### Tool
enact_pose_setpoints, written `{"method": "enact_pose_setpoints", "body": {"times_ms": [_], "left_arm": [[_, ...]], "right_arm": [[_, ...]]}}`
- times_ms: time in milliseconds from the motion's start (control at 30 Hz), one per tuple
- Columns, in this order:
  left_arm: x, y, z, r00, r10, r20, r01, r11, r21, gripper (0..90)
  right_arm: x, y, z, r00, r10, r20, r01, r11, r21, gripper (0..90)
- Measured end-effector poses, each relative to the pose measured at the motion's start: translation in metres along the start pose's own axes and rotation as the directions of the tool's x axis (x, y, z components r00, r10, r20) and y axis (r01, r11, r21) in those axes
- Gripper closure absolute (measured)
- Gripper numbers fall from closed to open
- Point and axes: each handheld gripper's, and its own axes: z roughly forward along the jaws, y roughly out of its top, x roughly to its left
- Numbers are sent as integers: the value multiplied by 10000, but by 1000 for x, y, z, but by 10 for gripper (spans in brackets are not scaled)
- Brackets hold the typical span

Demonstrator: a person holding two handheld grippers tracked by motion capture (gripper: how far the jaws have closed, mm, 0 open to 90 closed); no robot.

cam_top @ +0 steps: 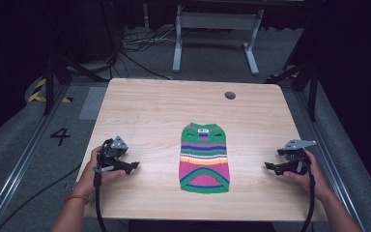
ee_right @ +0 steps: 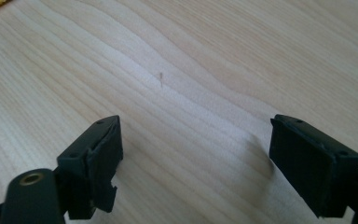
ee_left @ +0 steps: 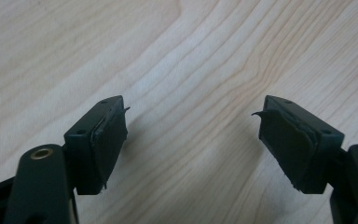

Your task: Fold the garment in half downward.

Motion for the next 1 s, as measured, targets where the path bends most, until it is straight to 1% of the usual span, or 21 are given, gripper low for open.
{"method": "enact_pose_setpoints", "body": {"times_ms": [33,67,100,133,167,233,267,300,333,400,433,467,567,600,633,700,767,833,900,933,1000], "left_arm": [[0,0,0,10000,0,0,0,10000,0,262],[2,7,0,10000,-51,68,52,9998,-174,260],[2,7,0,10000,-51,68,52,9998,-174,254],[3,17,0,9999,148,-41,-148,9997,-200,254],[4,21,1,9995,292,-70,-294,9992,-268,258],[5,32,3,9992,399,92,-396,9986,-357,259],[5,32,3,9992,399,92,-396,9986,-357,258],[5,38,4,9989,439,171,-432,9983,-387,258],[5,46,7,9988,424,225,-414,9982,-426,259],[6,56,13,9972,706,229,-698,9970,-342,280],[7,61,16,9974,677,265,-666,9970,-398,280],[8,64,19,9981,498,357,-480,9976,-503,278],[8,77,30,9975,666,244,-660,9975,-252,268],[8,81,34,9973,677,295,-670,9975,-240,268],[7,83,37,9965,813,188,-806,9961,-347,269],[7,88,45,9967,647,481,-628,9972,-398,270],[7,91,51,9969,641,461,-622,9971,-428,268],[6,97,63,9970,512,577,-478,9972,-582,267],[5,100,66,9970,494,592,-456,9969,-642,266],[4,103,70,9969,375,693,-322,9966,-759,266],[1,108,74,9969,472,630,-404,9937,-1044,267]], "right_arm": [[-1,3,1,9999,-21,-120,22,10000,31,213],[-2,6,1,9997,32,-238,-33,10000,-38,218],[-2,6,1,9997,32,-238,-33,10000,-38,218],[-3,15,1,9992,8,-405,-17,9997,-226,218],[-3,20,1,9991,-47,-414,37,9997,-255,226],[-3,32,3,9991,-111,-416,94,9991,-409,252],[-2,38,5,9989,-82,-456,60,9988,-495,259],[-2,38,5,9989,-82,-456,60,9988,-495,259],[-2,43,6,9988,-93,-479,66,9984,-568,266],[0,56,13,9980,-82,-620,39,9977,-683,304],[1,61,15,9978,-173,-633,128,9974,-707,305],[2,65,18,9973,-244,-695,194,9972,-720,315],[5,77,29,9966,-341,-755,291,9973,-675,322],[6,80,32,9964,-350,-778,298,9973,-666,322],[7,83,35,9958,-349,-849,294,9974,-651,322],[10,90,42,9949,-407,-925,346,9972,-667,323],[13,98,48,9942,-508,-952,446,9968,-669,323],[16,105,54,9935,-536,-1006,456,9957,-806,328],[18,112,60,9926,-485,-1112,395,9959,-815,333],[18,112,60,9926,-485,-1112,395,9959,-815,333],[22,121,68,9919,-616,-1109,520,9948,-872,349]]}}
